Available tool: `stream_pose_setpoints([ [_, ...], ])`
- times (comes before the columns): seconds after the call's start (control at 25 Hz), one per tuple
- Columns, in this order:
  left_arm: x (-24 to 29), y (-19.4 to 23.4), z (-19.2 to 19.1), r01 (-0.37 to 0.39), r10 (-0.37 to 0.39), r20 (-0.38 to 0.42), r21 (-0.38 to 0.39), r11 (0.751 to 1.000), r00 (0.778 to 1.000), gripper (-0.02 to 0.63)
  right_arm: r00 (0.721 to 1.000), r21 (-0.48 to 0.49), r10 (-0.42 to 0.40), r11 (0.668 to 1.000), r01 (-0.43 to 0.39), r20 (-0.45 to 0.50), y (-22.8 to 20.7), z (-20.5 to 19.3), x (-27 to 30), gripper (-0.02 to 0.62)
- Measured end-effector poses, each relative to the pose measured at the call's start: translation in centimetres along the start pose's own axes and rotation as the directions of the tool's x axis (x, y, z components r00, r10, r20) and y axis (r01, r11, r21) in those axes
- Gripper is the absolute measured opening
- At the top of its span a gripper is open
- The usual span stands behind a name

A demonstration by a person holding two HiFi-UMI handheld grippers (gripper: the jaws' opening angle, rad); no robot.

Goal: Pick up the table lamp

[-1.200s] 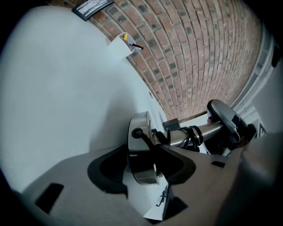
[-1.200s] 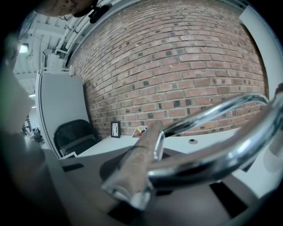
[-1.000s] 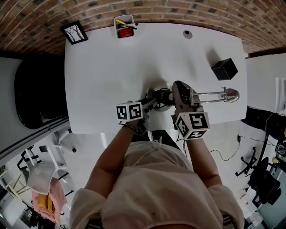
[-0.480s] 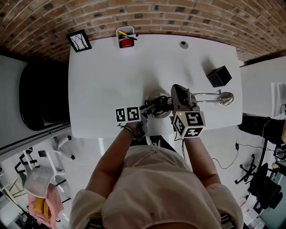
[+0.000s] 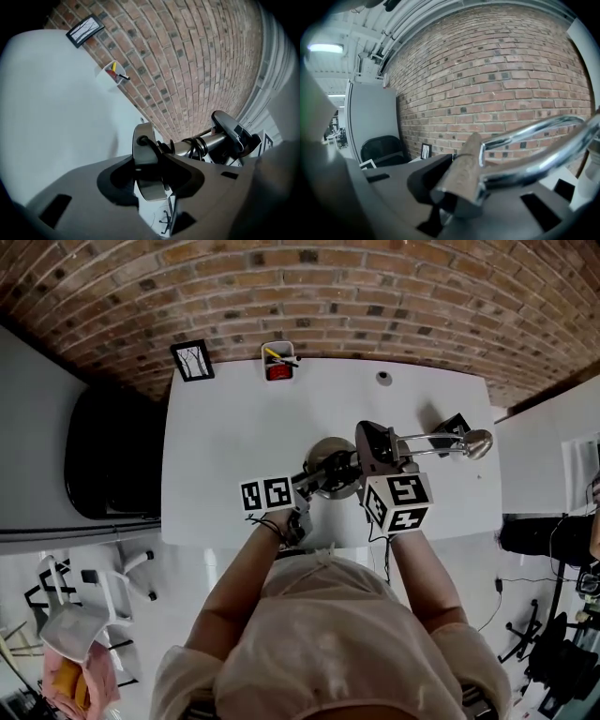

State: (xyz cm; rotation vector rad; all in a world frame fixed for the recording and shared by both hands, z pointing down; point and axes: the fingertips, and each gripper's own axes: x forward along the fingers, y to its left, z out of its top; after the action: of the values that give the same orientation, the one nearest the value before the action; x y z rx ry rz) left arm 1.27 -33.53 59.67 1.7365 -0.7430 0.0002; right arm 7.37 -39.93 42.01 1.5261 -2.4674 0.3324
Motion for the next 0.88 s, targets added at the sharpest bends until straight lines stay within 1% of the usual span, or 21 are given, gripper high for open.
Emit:
stream_pose_setpoints([
  [0.16, -1.5, -2.8, 2.5, 0.026, -0.028, 0.073, 0.02, 0.999, 0.997, 0.161, 0.999, -0.03, 0.034, 0.999, -0.033, 0.033, 0.9, 4.0, -0.3, 0.031],
  [0.32, -3.1, -6.1, 5.3, 0.058, -0.067, 0.152, 0.062, 0.996, 0.986, 0.161, 0.993, -0.076, 0.073, 0.995, -0.066, 0.088, 2.0, 8.4, -1.2, 0.031],
  [0.56, -5.5, -10.1, 8.6, 0.083, -0.11, 0.205, 0.138, 0.987, 0.972, 0.163, 0.982, -0.104, 0.101, 0.991, -0.085, 0.157, 3.4, 13.6, -2.6, 0.031],
  [0.72, -6.6, -11.6, 9.9, 0.088, -0.127, 0.232, 0.171, 0.981, 0.965, 0.163, 0.975, -0.13, 0.121, 0.987, -0.098, 0.188, 4.3, 15.6, -3.1, 0.031],
  [0.88, -6.7, -11.7, 10.1, 0.081, -0.123, 0.245, 0.172, 0.982, 0.962, 0.163, 0.974, -0.142, 0.131, 0.984, -0.106, 0.187, 4.5, 15.9, -3.1, 0.031],
])
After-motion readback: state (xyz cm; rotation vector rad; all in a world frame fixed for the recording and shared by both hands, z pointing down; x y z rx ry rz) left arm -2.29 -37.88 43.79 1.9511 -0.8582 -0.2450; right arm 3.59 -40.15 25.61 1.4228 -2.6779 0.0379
